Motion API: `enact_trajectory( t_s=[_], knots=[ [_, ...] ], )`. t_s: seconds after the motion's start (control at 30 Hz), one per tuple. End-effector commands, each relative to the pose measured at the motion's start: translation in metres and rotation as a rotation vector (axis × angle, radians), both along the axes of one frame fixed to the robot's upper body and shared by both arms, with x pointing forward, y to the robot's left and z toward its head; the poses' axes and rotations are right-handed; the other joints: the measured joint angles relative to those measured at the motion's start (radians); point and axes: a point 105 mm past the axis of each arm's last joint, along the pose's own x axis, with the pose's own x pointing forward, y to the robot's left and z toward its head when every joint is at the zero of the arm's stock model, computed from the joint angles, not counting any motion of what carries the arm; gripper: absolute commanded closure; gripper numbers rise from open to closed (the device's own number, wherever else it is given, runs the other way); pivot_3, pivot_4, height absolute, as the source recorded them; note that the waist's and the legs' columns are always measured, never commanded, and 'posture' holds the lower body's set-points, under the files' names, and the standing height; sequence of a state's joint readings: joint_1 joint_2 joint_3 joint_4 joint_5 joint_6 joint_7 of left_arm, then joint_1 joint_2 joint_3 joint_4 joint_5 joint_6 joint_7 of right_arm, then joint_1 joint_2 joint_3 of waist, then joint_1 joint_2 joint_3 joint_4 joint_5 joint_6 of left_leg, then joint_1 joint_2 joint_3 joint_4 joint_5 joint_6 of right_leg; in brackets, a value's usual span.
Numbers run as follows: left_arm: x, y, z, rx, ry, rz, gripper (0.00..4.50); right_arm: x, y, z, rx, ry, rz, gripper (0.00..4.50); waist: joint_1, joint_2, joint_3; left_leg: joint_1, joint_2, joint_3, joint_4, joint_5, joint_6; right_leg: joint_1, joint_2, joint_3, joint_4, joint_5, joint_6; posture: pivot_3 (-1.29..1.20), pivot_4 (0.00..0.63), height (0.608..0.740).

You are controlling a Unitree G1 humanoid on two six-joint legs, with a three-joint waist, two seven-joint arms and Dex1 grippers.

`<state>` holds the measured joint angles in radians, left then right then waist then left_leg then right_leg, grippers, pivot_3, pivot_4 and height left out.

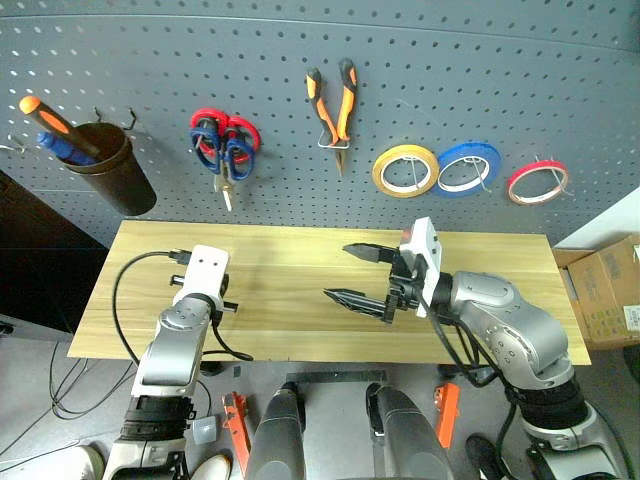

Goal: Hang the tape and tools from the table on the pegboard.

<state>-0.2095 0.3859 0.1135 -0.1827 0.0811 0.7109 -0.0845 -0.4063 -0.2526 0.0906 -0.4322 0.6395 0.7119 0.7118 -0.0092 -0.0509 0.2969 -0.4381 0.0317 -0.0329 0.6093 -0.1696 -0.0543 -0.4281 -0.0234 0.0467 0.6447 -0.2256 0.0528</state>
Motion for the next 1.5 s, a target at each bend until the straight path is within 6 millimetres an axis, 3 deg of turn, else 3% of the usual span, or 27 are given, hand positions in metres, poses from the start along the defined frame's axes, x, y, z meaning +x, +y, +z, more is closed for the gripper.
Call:
enact_trajectory(
  t_s=[0.03, 0.27, 0.4, 0.67, 0.8, 0.93, 1.1, 1.23, 1.43, 1.5],
  knots=[
    [-0.008, 0.007, 0.053, 0.074, -0.212, 0.045, 3.71, -0.005, -0.002, 0.033, 0.142, -0.024, 0.007, 0.00, 0.010, 0.000, -0.015, 0.000, 0.000, 0.000, 0.000, 0.000, 0.000, 0.000, 0.000, 0.000, 0.000, 0.000, 0.000, 0.16, 0.141, 0.740],
    [-0.028, 0.026, 0.115, 0.273, -0.465, 0.191, 3.71, 0.009, 0.002, 0.045, 0.213, -0.022, -0.025, 0.00, 0.037, -0.003, -0.066, 0.001, -0.001, -0.001, 0.000, 0.000, 0.000, 0.003, 0.000, -0.002, -0.002, 0.000, -0.001, 0.22, 0.086, 0.740],
    [-0.024, 0.028, 0.140, 0.319, -0.568, 0.210, 3.71, 0.011, 0.005, 0.052, 0.240, -0.038, -0.024, 0.00, 0.044, -0.003, -0.093, 0.003, -0.001, 0.000, 0.000, 0.000, 0.000, 0.004, 0.000, -0.003, -0.002, 0.000, -0.002, 0.22, 0.064, 0.740],
    [0.016, 0.026, 0.193, 0.298, -0.746, 0.154, 3.71, 0.017, 0.014, 0.076, 0.324, -0.084, -0.019, 0.00, 0.068, -0.005, -0.135, 0.005, 0.001, 0.001, 0.000, 0.002, -0.002, 0.007, 0.002, -0.004, -0.001, 0.002, -0.005, 0.20, 0.034, 0.740],
    [0.047, 0.023, 0.218, 0.206, -0.805, 0.113, 3.71, 0.020, 0.016, 0.086, 0.353, -0.119, -0.044, 0.00, 0.070, -0.007, -0.146, 0.006, 0.001, 0.001, 0.000, 0.002, -0.002, 0.007, 0.002, -0.004, 0.000, 0.002, -0.005, 0.18, 0.021, 0.740],
    [0.083, 0.007, 0.237, 0.087, -0.839, 0.006, 3.71, 0.024, 0.015, 0.089, 0.365, -0.144, -0.089, 0.00, 0.076, -0.007, -0.154, 0.006, 0.001, 0.001, 0.001, 0.003, -0.002, 0.007, 0.003, -0.004, 0.000, 0.003, -0.005, 0.15, 0.011, 0.740],
    [0.100, -0.003, 0.246, 0.036, -0.860, -0.050, 3.71, 0.027, 0.013, 0.091, 0.360, -0.171, -0.132, 0.00, 0.065, -0.008, -0.166, 0.006, 0.000, 0.003, 0.001, 0.003, -0.003, 0.007, 0.002, -0.003, 0.000, 0.003, -0.005, 0.13, 0.006, 0.740],
    [0.108, -0.002, 0.242, 0.002, -0.851, -0.044, 3.71, 0.028, 0.012, 0.091, 0.352, -0.185, -0.158, 0.00, 0.058, -0.007, -0.167, 0.006, 0.001, 0.002, 0.001, 0.003, -0.003, 0.007, 0.003, -0.003, 0.002, 0.003, -0.005, 0.10, 0.005, 0.740],
    [0.113, 0.011, 0.210, -0.027, -0.782, 0.005, 3.71, 0.030, 0.007, 0.089, 0.335, -0.194, -0.197, 0.00, 0.047, -0.007, -0.174, 0.006, 0.001, 0.002, 0.002, 0.003, -0.002, 0.007, 0.003, -0.003, 0.003, 0.003, -0.005, 0.09, 0.009, 0.740],
    [0.112, 0.025, 0.187, -0.049, -0.735, 0.054, 3.71, 0.031, 0.006, 0.087, 0.329, -0.196, -0.208, 0.00, 0.040, -0.006, -0.179, 0.006, 0.001, 0.002, 0.002, 0.003, -0.002, 0.007, 0.003, -0.003, 0.003, 0.003, -0.005, 0.08, 0.011, 0.740]
  ],
)
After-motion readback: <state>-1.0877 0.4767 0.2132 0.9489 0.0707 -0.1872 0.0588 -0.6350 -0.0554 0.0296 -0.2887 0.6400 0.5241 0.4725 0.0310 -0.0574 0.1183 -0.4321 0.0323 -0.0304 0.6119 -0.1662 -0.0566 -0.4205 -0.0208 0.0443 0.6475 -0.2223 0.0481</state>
